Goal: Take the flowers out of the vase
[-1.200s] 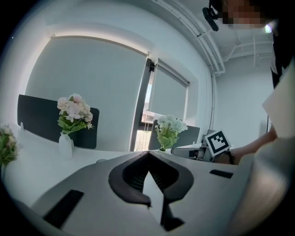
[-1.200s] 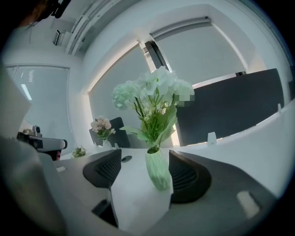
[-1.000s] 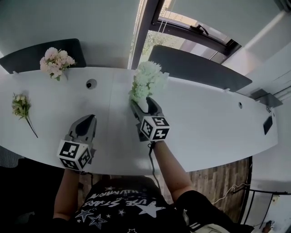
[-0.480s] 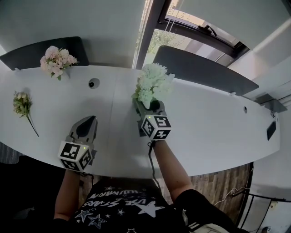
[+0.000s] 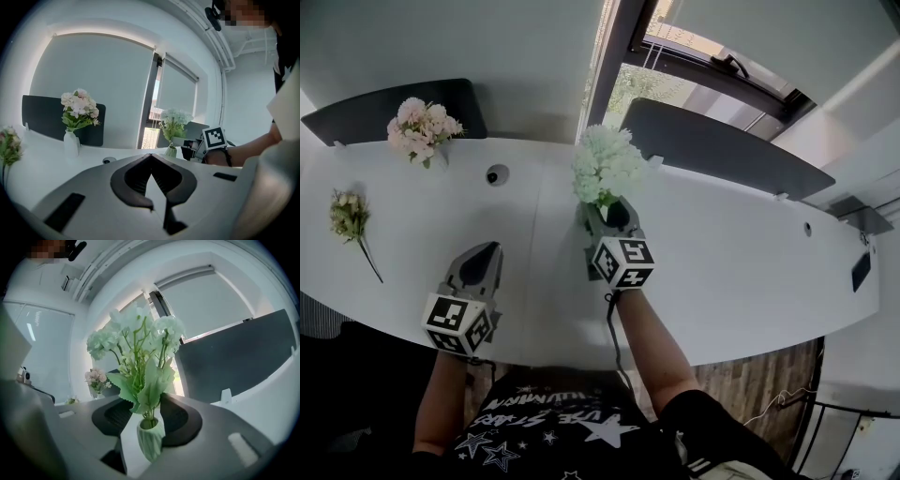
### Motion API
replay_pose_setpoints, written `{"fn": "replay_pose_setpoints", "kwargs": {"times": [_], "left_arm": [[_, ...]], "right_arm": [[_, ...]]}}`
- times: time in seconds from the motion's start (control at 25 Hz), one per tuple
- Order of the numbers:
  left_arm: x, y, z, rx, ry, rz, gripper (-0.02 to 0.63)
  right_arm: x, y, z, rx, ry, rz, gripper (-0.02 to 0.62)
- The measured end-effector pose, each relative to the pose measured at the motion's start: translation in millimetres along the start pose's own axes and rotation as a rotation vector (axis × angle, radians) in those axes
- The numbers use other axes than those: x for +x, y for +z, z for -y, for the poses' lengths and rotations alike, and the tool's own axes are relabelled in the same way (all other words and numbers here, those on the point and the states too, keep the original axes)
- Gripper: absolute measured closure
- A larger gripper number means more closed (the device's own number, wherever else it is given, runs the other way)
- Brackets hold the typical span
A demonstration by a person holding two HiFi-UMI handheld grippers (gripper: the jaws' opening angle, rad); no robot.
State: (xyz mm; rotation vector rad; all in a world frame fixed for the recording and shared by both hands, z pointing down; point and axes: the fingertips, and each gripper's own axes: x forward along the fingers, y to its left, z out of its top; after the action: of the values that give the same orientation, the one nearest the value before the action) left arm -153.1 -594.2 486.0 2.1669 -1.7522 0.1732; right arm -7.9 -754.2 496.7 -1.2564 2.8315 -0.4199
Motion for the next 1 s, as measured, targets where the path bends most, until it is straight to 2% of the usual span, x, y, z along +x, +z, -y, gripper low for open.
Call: {"fn": "replay_pose_setpoints", "kwargs": {"times": [0.48,1.0], "left_arm": [[-6,3,-7,-0.004,0.004,0.011,0.597],[-20,14,-7,0.008,-0.015,0.046,0.597]], "right_arm": [[-4,36,-15,0.025,0.019,0.110,0.428],[-30,111,-43,0.004,0.050,0.290,0.446]]}}
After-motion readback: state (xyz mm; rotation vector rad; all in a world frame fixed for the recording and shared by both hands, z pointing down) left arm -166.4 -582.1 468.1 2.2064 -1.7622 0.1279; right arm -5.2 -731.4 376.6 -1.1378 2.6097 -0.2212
